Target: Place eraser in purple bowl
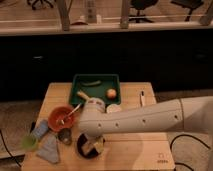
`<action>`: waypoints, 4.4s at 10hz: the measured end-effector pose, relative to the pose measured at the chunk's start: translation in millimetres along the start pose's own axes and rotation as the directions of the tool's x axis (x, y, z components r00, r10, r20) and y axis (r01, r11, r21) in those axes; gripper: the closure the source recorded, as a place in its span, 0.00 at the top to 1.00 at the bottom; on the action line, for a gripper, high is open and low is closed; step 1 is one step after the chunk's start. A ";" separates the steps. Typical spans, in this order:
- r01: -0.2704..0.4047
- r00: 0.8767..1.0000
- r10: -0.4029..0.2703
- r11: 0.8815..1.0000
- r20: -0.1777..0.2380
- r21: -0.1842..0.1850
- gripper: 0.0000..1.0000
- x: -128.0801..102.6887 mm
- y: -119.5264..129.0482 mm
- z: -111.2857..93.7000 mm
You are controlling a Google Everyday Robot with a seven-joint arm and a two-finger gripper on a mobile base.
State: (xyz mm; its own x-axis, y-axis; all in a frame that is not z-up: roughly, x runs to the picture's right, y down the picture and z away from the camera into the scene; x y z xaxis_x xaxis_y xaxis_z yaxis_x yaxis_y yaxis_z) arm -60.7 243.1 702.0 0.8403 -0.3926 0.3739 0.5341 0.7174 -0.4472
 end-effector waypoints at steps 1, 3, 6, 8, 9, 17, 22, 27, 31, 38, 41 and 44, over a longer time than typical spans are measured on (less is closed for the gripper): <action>0.015 1.000 -0.015 1.000 0.010 -0.002 0.80 -0.5 -0.7 -1.0; 0.035 0.999 -0.035 0.999 0.029 -0.007 0.80 1.8 -3.0 -3.3; 0.055 0.997 -0.054 0.998 0.053 -0.014 0.80 8.3 -11.6 -6.2; 0.054 0.997 -0.053 0.998 0.053 -0.019 0.80 10.0 -10.3 -6.2; 0.055 0.997 -0.054 0.998 0.053 -0.019 0.80 9.7 -10.3 -6.1; 0.053 0.997 -0.052 0.998 0.055 -0.019 0.80 9.0 -10.4 -5.5; 0.053 0.997 -0.052 0.998 0.056 -0.019 0.80 9.0 -10.2 -5.2; 0.053 0.997 -0.052 0.998 0.056 -0.019 0.80 9.0 -10.2 -5.2; 0.053 0.997 -0.052 0.998 0.056 -0.019 0.80 9.0 -10.2 -5.2; 0.053 0.997 -0.052 0.998 0.056 -0.019 0.80 9.0 -10.2 -5.2; 0.054 0.997 -0.053 0.998 0.056 -0.019 0.80 9.0 -10.2 -5.2; 0.054 0.997 -0.053 0.998 0.056 -0.019 0.80 9.0 -10.2 -5.2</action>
State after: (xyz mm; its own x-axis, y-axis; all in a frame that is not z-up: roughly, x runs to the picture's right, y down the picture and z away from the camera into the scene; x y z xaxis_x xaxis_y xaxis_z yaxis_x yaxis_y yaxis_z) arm -58.1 229.3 705.8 0.8045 -0.3970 0.4418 0.5802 0.6843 -0.4417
